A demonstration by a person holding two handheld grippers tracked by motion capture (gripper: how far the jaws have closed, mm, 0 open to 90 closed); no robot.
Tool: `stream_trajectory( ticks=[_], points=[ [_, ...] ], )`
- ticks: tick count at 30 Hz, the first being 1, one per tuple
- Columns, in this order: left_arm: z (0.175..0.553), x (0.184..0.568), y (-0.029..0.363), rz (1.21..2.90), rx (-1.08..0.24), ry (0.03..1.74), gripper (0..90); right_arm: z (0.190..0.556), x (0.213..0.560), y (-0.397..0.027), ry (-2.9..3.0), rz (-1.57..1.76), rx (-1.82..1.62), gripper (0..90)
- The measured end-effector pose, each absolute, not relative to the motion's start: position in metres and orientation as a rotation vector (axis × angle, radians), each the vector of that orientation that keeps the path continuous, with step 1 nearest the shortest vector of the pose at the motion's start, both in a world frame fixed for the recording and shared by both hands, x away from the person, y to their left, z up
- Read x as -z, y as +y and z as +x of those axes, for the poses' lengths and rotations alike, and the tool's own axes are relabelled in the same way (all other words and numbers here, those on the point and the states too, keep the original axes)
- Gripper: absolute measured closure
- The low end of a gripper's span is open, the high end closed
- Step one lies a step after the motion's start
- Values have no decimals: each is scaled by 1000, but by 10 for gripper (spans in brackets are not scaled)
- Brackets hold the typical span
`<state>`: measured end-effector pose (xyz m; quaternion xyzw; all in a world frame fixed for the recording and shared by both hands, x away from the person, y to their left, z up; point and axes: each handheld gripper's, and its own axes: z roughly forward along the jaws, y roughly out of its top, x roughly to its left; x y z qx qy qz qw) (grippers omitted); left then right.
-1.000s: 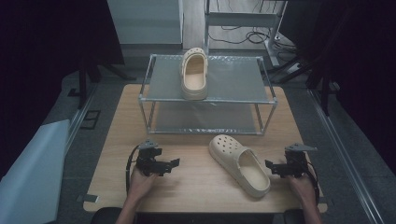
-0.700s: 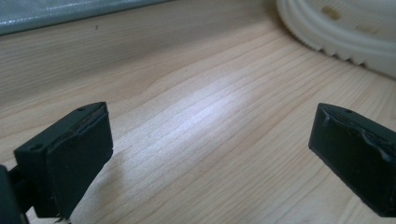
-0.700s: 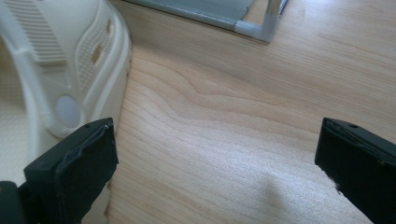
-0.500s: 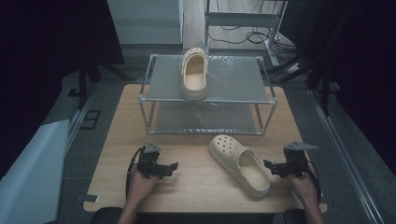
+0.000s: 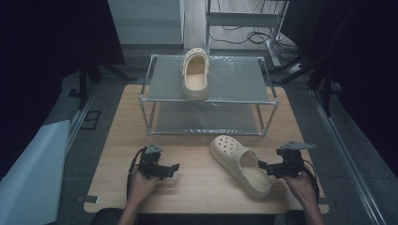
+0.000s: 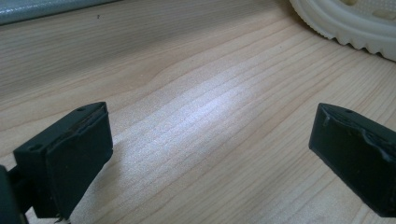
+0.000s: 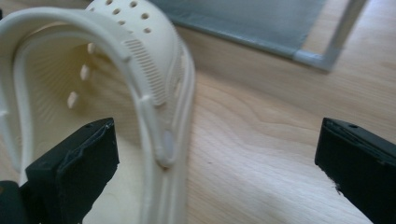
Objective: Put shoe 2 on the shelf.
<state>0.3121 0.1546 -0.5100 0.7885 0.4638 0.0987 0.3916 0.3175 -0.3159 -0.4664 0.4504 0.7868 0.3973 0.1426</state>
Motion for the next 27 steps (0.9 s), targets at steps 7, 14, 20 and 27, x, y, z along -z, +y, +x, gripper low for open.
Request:
stream_trajectory(
  ticks=[7, 14, 20, 27],
  points=[
    [312, 510, 154, 2006, -244, 1174, 0, 323, 466, -298, 2305, 1264, -1109, 31],
    [312, 509, 154, 2007, -249, 1169, 0, 332, 469, -276, 2348, 1237, -1017, 153],
    [312, 508, 154, 2007, -248, 1165, 0, 337, 470, -260, 2401, 1189, -963, 408],
    [312, 508, 153, 2013, -246, 1162, 0, 341, 469, -248, 2437, 1173, -889, 687]
  ],
)
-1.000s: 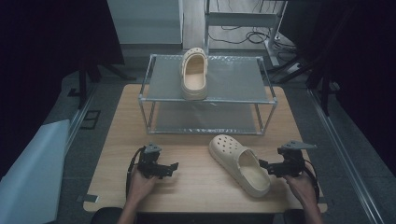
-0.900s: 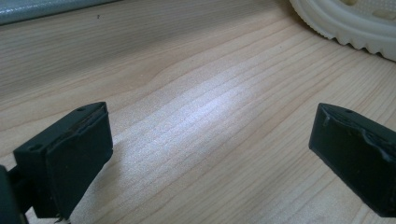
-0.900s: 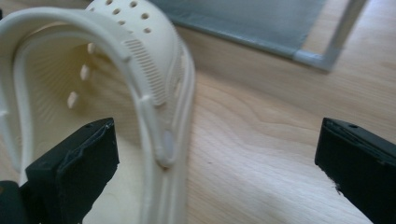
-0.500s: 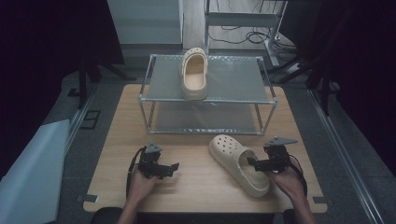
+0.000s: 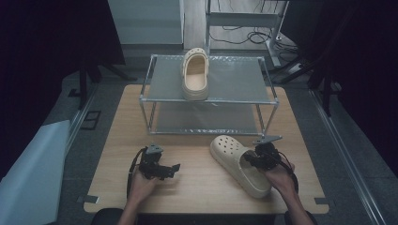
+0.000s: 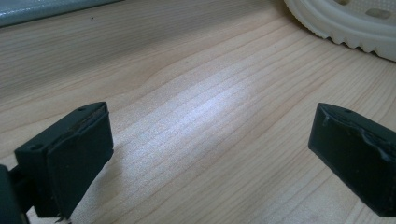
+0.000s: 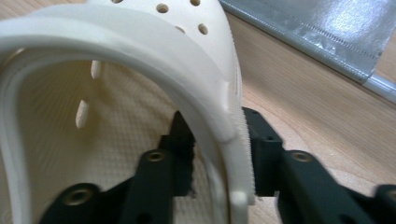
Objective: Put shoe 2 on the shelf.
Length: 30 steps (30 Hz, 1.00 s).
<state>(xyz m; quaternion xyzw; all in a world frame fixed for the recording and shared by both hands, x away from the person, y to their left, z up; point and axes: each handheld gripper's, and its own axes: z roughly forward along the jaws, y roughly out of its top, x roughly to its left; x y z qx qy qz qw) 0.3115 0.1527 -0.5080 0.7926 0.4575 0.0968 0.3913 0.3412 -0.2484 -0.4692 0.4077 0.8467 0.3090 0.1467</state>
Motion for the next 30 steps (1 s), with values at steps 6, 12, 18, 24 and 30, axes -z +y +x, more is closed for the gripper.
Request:
stream_trajectory(
  ticks=[6, 12, 18, 24, 30],
  points=[
    [311, 509, 151, 2018, -246, 1162, 0, 343, 467, -248, 2425, 1239, -859, 752],
    [310, 508, 151, 2029, -262, 1163, 0, 347, 466, -251, 2428, 1294, -891, 755],
    [308, 507, 151, 2067, -325, 1170, 0, 352, 467, -261, 2422, 1396, -980, 761],
    [308, 509, 149, 2106, -371, 1164, 0, 353, 466, -270, 2425, 1512, -1110, 763],
    [307, 512, 145, 2135, -380, 1146, 0, 353, 460, -279, 2401, 1607, -1251, 763]
  ],
)
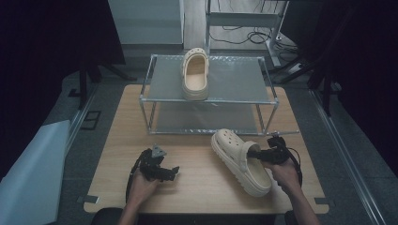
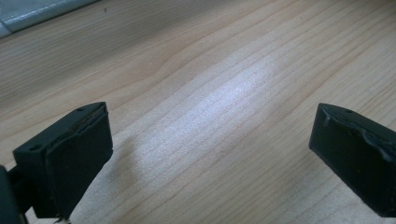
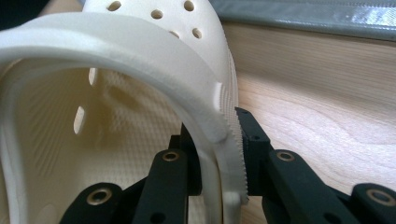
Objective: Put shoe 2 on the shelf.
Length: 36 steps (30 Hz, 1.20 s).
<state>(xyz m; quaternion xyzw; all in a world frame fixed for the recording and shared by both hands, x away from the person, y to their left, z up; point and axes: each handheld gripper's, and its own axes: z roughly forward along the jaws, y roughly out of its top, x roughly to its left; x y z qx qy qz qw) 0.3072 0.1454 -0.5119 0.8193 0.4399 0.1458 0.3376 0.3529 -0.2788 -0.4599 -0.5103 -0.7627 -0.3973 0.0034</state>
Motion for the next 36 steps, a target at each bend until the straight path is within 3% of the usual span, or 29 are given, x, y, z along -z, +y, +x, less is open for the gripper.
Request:
stream_trajectory(
  ticks=[36],
  points=[
    [306, 515, 143, 2147, -327, 1112, 0, 366, 363, -283, -1965, -1560, 1450, 763]
  ],
)
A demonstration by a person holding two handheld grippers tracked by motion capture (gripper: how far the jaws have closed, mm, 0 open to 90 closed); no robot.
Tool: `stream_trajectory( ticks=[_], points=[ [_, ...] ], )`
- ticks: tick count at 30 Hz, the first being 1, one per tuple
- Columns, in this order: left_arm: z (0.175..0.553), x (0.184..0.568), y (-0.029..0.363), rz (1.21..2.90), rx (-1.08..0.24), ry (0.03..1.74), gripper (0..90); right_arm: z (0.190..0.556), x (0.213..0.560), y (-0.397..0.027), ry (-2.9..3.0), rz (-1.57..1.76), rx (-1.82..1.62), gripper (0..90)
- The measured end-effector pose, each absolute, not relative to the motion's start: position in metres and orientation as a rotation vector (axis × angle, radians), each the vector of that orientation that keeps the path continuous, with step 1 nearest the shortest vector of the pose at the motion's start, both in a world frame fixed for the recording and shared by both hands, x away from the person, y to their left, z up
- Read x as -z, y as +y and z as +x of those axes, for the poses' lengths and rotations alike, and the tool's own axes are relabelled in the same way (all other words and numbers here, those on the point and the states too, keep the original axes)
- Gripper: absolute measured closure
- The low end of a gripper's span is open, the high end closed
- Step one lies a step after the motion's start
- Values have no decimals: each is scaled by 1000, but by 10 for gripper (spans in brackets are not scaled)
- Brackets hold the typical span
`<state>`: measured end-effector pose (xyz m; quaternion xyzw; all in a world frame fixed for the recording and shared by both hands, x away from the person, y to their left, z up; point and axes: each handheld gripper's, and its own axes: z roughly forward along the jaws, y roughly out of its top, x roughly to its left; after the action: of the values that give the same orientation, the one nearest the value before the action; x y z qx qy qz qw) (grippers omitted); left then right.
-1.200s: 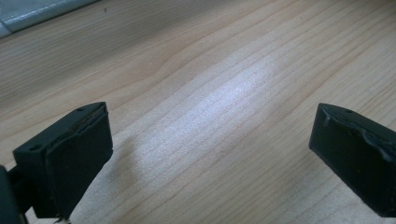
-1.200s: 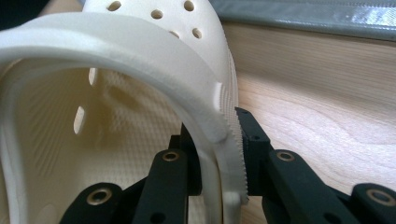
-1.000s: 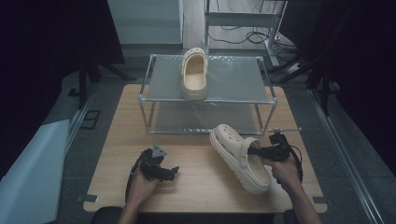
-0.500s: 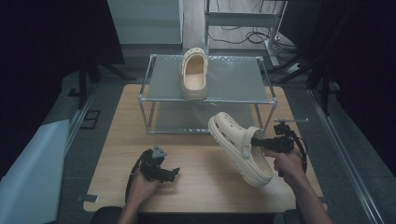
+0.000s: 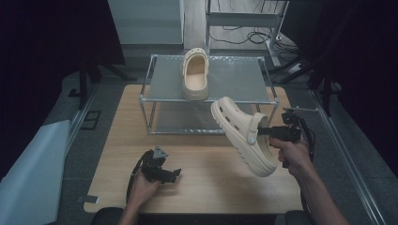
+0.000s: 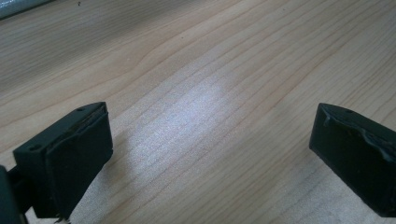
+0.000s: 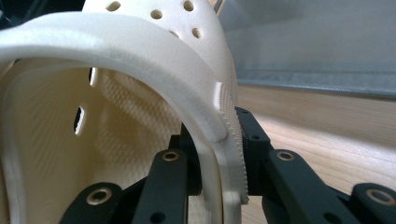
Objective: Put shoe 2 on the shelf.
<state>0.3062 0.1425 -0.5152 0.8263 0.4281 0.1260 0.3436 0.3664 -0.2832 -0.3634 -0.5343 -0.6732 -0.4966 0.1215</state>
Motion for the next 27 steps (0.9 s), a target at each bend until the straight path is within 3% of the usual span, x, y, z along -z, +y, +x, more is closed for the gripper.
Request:
stream_trajectory(
  ticks=[27],
  points=[
    [307, 517, 143, 2140, -311, 1118, 0, 409, 325, -283, -1718, -1686, 1581, 765]
  ],
)
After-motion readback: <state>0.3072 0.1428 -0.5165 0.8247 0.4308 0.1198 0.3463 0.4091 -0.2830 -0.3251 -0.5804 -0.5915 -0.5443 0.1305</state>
